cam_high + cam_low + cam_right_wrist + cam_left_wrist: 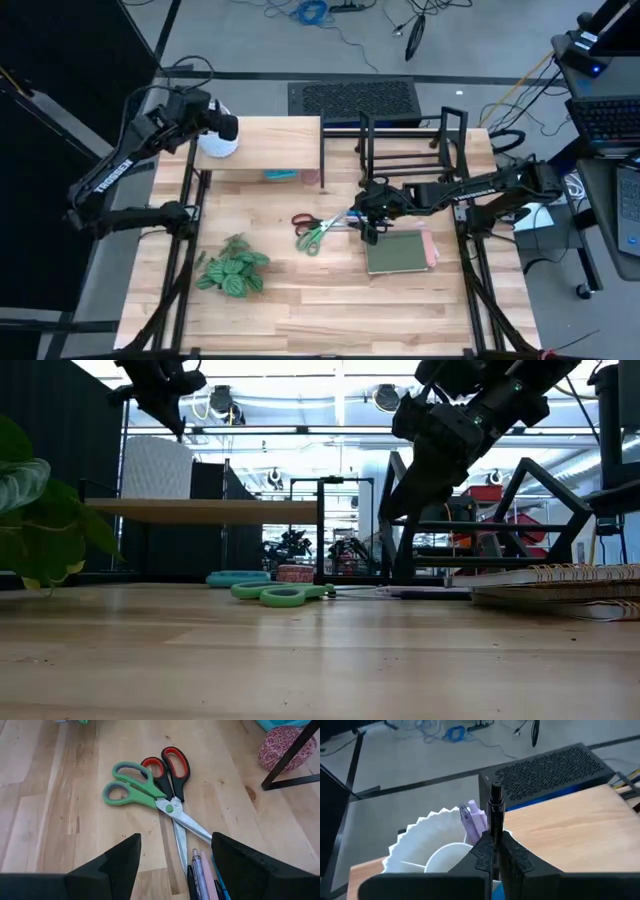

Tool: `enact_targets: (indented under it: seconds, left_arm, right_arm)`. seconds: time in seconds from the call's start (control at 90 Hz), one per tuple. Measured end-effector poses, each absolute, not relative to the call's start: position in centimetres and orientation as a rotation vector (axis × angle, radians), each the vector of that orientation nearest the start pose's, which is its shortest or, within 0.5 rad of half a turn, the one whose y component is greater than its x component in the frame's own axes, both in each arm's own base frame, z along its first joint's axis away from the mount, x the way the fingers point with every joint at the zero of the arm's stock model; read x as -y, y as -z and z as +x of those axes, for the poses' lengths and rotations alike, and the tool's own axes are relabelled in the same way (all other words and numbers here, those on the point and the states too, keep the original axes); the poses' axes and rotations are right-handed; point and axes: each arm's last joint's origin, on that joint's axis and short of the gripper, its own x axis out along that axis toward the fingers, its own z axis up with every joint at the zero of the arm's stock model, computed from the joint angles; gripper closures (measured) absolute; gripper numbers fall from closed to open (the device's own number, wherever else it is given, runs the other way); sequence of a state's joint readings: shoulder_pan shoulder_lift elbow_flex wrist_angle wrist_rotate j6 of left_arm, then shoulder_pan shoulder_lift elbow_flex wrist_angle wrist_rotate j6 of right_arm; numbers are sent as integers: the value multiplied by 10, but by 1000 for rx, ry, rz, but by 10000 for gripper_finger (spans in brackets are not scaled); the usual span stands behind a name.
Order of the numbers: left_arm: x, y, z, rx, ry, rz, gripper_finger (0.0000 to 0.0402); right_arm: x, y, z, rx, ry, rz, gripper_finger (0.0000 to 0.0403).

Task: Stock shelves
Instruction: Remove the black pen from the white pen holder

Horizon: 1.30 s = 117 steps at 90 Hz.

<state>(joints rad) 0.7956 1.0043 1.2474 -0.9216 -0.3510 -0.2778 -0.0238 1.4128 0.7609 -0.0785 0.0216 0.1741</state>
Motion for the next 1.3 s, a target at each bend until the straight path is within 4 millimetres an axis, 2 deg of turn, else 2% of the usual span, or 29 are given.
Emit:
enact_targets:
  seconds: [0.122, 0.233, 0.444, 0.522, 0.689, 0.767, 0.889, 1.089, 1.3]
  left_arm:
    - [-128, -398, 112, -499, -1183, -350, 401]
    - [-124, -419, 109, -420, -1144, -295, 401]
    - [-110, -461, 104, -293, -962, -176, 401]
    - [-104, -472, 106, -238, -853, -145, 401]
    - [-93, -481, 120, -158, -524, -110, 401]
    - [-91, -479, 135, -167, -396, -97, 401]
    - [-92, -468, 173, -174, -260, -90, 401]
    - [-89, -436, 243, -248, -109, -69, 401]
    - [-77, -409, 296, -288, 1, -49, 401]
  right_arm:
    - [7, -199, 282, -725, 107, 167, 177]
    - [8, -200, 282, -710, 108, 167, 177]
    - [14, -208, 287, -644, 113, 131, 177]
    - [18, -220, 289, -605, 118, 118, 177]
    - [22, -266, 289, -452, 107, 52, 177]
    - [22, -287, 287, -383, 103, 18, 177]
    - [23, -310, 284, -307, 100, -21, 177]
    - [23, -322, 286, -227, 99, -41, 177]
    - [23, -327, 286, -181, 100, -39, 177]
